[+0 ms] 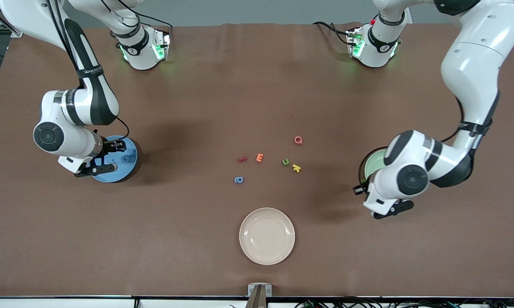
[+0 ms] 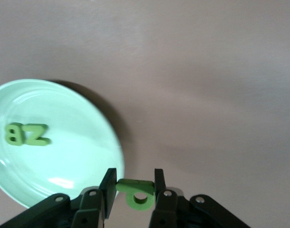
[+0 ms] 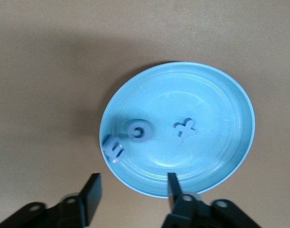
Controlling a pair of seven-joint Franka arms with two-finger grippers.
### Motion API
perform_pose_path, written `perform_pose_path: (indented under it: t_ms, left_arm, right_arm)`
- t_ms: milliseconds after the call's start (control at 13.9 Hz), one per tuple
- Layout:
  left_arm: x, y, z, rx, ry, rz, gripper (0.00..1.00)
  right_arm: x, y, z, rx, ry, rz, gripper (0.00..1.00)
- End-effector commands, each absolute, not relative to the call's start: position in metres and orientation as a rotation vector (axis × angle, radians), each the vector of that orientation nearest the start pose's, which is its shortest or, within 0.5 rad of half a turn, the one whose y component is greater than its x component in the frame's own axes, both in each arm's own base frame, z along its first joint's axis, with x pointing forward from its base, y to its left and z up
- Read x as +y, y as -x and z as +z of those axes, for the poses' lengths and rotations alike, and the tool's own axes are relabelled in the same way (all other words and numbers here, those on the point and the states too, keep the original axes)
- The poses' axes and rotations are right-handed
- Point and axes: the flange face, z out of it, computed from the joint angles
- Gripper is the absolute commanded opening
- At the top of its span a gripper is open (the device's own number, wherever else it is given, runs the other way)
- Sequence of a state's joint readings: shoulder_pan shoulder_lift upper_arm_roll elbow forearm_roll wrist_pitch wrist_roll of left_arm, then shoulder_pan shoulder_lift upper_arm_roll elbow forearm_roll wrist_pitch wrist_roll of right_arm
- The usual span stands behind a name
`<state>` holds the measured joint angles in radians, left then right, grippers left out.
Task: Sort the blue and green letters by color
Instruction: 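Carry the d to the green plate while the right gripper places the E, then release the d on the green plate while the right gripper grasps the blue a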
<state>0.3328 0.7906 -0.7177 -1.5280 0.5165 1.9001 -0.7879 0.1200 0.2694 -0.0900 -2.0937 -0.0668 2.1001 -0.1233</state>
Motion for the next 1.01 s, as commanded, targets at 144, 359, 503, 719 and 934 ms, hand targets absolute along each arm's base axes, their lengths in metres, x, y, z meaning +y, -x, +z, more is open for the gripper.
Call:
perform_pose_path:
  t_ms: [144, 359, 503, 719, 934]
  left_arm:
    - [-0.112, -0.632, 0.261, -0.282, 2.99, 0.322, 0.01]
    - [-0.071, -0.626, 0.254, -0.22, 3.003, 0.344, 0.01]
    - [-0.043, -0.622, 0.246, -0.181, 3.036, 0.327, 0.01]
    - [-0.027, -0.617, 0.237, -0.114, 3.017, 0.303, 0.01]
    - [-0.012, -0.611, 0.225, -0.093, 3.007, 0.264, 0.02]
  right_arm:
    - [0.037, -0.547, 0.285, -0.338, 3.166, 0.374, 1.0]
    - [0.092, -0.555, 0.295, -0.175, 3.15, 0.3, 1.0]
    - [0.148, -0.557, 0.298, -0.018, 3.148, 0.256, 1.0]
    - [0.231, -0.558, 0.291, 0.163, 3.15, 0.199, 1.0]
    - [0.303, -0.566, 0.284, 0.208, 3.151, 0.145, 1.0]
